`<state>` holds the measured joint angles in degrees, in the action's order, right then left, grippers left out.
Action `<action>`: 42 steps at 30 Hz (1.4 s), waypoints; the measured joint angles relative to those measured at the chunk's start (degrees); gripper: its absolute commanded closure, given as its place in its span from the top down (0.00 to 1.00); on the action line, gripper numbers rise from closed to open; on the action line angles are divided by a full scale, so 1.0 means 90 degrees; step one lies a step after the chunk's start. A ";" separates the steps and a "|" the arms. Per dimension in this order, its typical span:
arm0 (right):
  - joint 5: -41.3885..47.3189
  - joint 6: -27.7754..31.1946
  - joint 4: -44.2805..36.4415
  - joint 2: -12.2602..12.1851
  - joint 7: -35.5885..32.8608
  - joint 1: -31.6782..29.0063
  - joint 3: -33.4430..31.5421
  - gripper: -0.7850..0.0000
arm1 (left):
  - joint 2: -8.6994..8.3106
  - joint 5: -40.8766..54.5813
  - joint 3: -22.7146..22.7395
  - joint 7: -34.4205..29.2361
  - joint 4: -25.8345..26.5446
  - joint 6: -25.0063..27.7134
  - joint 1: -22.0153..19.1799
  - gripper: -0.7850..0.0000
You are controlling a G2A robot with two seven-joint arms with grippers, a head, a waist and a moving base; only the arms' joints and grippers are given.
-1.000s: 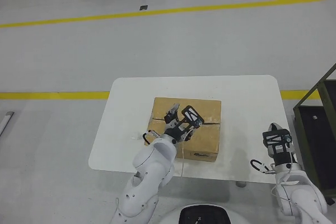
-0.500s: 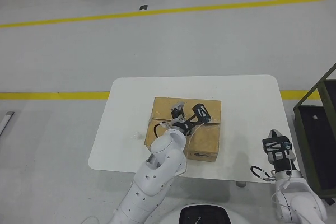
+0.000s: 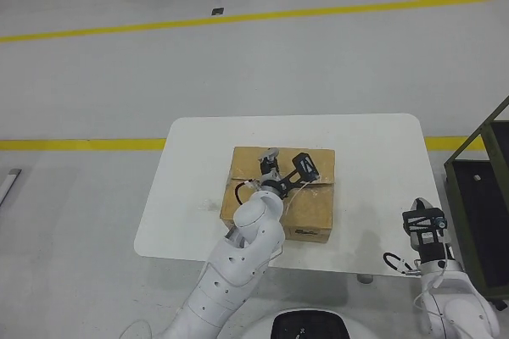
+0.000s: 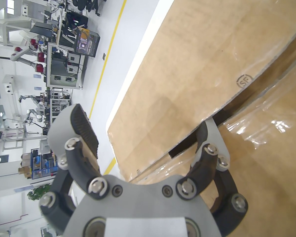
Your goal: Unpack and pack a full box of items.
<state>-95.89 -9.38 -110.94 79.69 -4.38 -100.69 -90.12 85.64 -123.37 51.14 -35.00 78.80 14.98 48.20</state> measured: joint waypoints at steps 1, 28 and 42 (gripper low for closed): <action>0.0002 -0.0004 0.0007 0.0000 -0.0006 0.0007 0.0004 0.00 | 0.0008 -0.0012 -0.0001 0.0097 -0.0044 -0.0063 0.0005 0.20; 0.0083 0.0001 -0.0047 -0.0002 -0.0015 0.0048 -0.0029 0.00 | -0.0103 -0.0263 0.0459 0.0645 0.1735 0.0556 0.0993 1.00; 0.0206 -0.0042 -0.0100 -0.0004 0.0106 -0.0133 -0.0137 0.00 | 0.0240 -0.0246 0.0082 0.0767 0.0375 -0.0542 -0.0376 1.00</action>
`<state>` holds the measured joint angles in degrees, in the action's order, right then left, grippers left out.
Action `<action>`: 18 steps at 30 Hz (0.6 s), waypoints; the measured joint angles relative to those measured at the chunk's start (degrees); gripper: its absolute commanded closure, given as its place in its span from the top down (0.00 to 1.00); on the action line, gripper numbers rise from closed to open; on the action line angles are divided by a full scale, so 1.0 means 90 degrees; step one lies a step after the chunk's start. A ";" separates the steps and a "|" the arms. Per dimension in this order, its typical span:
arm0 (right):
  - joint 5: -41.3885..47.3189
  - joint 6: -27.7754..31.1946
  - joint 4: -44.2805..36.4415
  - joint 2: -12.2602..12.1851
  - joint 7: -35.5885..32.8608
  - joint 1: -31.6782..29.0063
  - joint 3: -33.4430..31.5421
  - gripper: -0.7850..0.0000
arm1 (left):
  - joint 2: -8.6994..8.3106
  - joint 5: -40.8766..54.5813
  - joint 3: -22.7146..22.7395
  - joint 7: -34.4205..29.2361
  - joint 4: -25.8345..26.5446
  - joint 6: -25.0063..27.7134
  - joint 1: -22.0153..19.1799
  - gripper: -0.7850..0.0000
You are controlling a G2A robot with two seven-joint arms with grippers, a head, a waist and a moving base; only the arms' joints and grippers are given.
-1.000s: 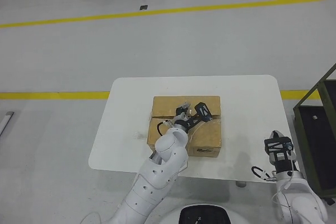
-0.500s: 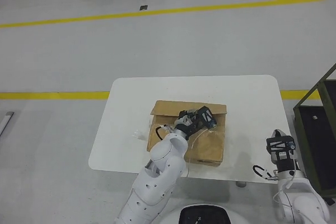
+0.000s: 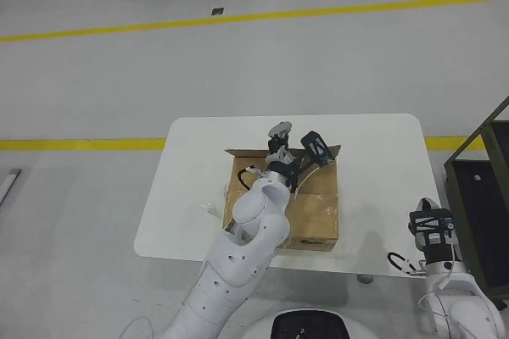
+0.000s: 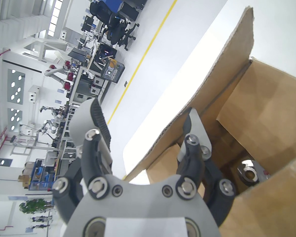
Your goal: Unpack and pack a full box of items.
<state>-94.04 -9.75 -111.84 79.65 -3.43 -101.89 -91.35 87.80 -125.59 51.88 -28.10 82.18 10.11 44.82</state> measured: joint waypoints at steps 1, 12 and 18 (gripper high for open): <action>0.0013 -0.0010 -0.0002 0.0001 0.0009 -0.0018 -0.0004 0.00 | 0.0034 -0.0006 -0.0048 0.0023 -0.0151 -0.0098 -0.0121 1.00; 0.0059 -0.0034 -0.0017 0.0000 0.0039 -0.0137 -0.0070 0.00 | 0.0482 0.0031 -0.0605 -0.0067 -0.2105 -0.0786 -0.1309 1.00; 0.0072 0.0003 -0.0037 -0.0002 0.0040 -0.0174 -0.0084 0.00 | 0.0704 0.0133 -0.0787 -0.0159 -0.3021 -0.1041 -0.1619 1.00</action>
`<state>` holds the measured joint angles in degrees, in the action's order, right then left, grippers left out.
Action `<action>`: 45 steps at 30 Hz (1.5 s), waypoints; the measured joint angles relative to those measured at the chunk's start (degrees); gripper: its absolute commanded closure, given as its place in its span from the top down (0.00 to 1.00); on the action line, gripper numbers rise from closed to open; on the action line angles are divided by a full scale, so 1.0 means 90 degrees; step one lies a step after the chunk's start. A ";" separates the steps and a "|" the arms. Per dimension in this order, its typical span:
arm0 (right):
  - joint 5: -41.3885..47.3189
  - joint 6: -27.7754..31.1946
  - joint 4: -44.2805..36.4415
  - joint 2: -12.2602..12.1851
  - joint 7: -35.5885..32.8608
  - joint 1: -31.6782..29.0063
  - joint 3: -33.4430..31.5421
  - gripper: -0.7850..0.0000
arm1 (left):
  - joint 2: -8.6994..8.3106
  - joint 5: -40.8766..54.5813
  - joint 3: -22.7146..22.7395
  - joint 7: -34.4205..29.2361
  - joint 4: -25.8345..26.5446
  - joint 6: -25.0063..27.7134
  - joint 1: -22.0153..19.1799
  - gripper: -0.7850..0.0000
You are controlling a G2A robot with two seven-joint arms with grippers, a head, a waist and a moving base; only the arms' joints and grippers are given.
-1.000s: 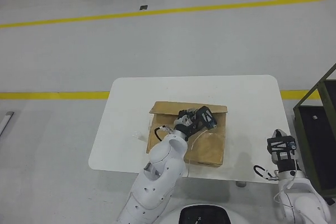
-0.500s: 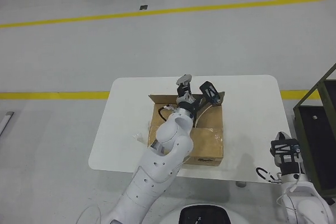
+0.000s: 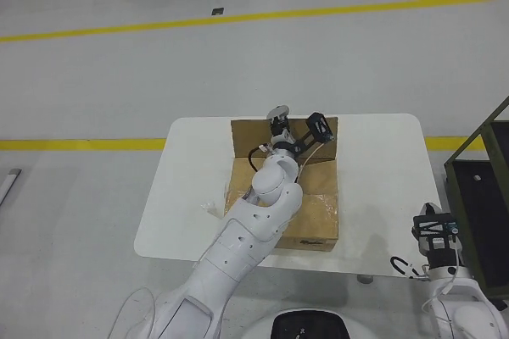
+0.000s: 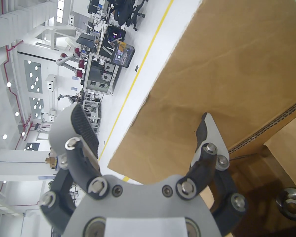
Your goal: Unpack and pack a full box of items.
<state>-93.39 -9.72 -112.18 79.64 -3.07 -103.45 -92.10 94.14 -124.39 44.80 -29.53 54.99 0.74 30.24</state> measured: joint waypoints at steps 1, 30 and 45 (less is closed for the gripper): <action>0.0003 0.0011 -0.0001 -0.0001 0.0002 -0.0008 -0.0001 0.00 | 0.0031 0.0016 -0.0015 -0.0013 -0.0105 -0.0023 -0.0022 1.00; 0.1311 0.2573 -0.0005 -0.0174 -0.0093 0.0595 -0.0587 0.00 | -0.0271 0.0920 0.2010 -0.0675 0.3140 0.1229 0.1740 1.00; 0.0813 0.4788 0.0297 -0.0378 -0.0159 0.1448 -0.0388 0.00 | -0.0614 0.2328 0.3702 -0.1636 0.6696 0.2624 0.4301 1.00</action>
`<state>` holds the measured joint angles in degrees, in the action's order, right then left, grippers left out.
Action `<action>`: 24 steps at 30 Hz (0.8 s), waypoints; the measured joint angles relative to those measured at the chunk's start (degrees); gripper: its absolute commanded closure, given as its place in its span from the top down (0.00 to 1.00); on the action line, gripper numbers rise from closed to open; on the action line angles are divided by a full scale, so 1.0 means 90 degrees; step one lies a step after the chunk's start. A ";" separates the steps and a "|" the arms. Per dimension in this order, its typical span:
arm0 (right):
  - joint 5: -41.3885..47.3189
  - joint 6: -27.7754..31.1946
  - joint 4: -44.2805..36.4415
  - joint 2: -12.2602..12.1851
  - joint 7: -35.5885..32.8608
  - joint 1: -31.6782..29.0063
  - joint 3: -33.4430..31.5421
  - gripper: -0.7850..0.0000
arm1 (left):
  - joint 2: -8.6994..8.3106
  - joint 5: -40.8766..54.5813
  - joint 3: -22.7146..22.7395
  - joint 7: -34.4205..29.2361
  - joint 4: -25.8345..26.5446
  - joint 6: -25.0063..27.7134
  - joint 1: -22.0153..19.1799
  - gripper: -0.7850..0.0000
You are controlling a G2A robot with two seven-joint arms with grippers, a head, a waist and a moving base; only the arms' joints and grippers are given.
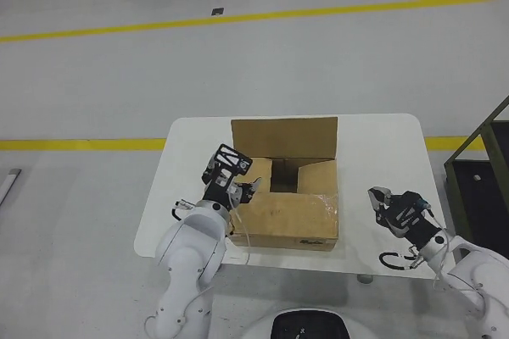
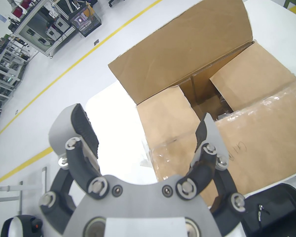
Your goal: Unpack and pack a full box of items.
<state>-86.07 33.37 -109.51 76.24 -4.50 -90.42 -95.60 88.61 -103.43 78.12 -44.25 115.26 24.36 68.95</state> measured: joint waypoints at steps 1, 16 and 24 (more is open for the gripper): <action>0.0000 0.0000 0.0000 0.0000 0.0000 0.0000 0.0000 0.00 | -0.0007 0.0116 0.0045 0.0007 0.0106 -0.0049 0.0126 1.00; 0.1617 0.0706 0.1165 -0.0075 -0.1486 0.1415 0.0538 0.46 | -0.0021 0.0352 0.0078 0.0063 0.0237 -0.0206 0.0394 1.00; 0.1574 0.0841 0.1837 -0.0103 -0.1778 0.2076 0.1077 0.47 | -0.0021 0.0352 0.0078 0.0063 0.0237 -0.0206 0.0394 1.00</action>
<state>-71.91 40.94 -92.98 75.31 -20.51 -71.74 -85.91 88.43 -100.26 78.82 -43.69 117.39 22.50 72.50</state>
